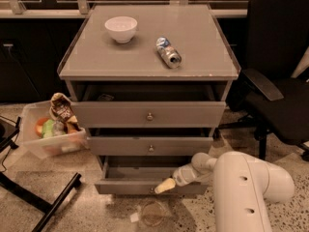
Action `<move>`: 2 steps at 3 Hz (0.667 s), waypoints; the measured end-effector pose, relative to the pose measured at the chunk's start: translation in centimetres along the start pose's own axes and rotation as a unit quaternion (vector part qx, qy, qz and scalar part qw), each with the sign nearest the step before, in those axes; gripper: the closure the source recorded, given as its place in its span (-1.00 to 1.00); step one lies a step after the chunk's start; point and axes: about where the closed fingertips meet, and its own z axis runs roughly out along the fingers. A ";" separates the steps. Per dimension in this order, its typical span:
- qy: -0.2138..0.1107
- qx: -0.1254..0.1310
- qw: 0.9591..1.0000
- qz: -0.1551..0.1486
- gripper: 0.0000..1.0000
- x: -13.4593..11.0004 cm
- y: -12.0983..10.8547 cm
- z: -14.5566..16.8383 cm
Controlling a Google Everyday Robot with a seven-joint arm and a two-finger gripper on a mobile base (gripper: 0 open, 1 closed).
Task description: Open bottom drawer
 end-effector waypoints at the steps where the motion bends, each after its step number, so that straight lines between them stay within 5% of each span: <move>1: 0.000 0.000 1.000 0.000 -1.00 0.0 0.0 0.0; 2: 0.026 -0.010 1.000 -0.013 -1.00 0.0 -0.1 0.7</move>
Offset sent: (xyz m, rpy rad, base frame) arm 0.0057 0.0040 -0.0106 -0.0532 0.0585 0.1265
